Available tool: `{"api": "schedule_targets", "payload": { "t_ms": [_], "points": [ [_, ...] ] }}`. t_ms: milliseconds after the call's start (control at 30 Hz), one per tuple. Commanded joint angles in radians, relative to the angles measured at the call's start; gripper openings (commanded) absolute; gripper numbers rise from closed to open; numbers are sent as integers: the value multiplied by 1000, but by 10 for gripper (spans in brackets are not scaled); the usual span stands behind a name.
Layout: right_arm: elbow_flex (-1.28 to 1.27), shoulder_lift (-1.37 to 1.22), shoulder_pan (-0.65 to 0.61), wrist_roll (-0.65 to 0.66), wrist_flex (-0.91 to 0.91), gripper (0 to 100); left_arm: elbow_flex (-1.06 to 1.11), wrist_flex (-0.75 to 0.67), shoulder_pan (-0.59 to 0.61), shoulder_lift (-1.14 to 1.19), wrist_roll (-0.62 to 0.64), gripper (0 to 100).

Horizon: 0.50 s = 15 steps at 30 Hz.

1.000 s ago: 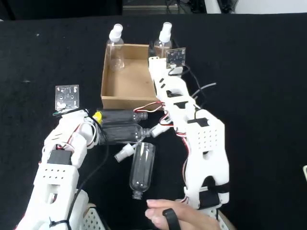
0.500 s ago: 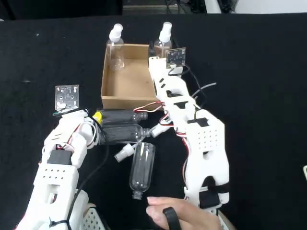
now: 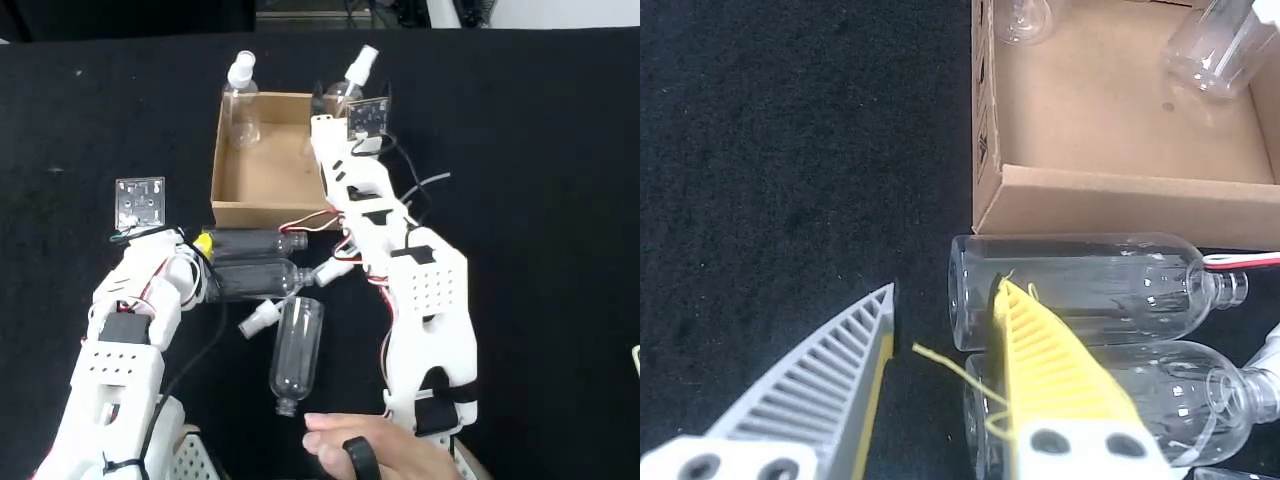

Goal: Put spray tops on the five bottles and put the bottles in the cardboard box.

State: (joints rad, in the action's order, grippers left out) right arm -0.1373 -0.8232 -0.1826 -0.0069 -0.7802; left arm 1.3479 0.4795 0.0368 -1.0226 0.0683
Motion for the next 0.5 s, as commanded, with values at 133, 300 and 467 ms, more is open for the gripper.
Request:
{"api": "schedule_targets", "payload": {
  "t_ms": [133, 300, 467],
  "points": [
    [59, 16, -11, 5, -12, 254, -21, -23, -15, -18, 2, 155],
    [61, 19, -6, 9, -12, 97, -21, -23, -12, -18, 2, 155],
    [65, 22, 3, 11, -60, 12, -21, -23, -12, -18, 2, 155]
  ]
}}
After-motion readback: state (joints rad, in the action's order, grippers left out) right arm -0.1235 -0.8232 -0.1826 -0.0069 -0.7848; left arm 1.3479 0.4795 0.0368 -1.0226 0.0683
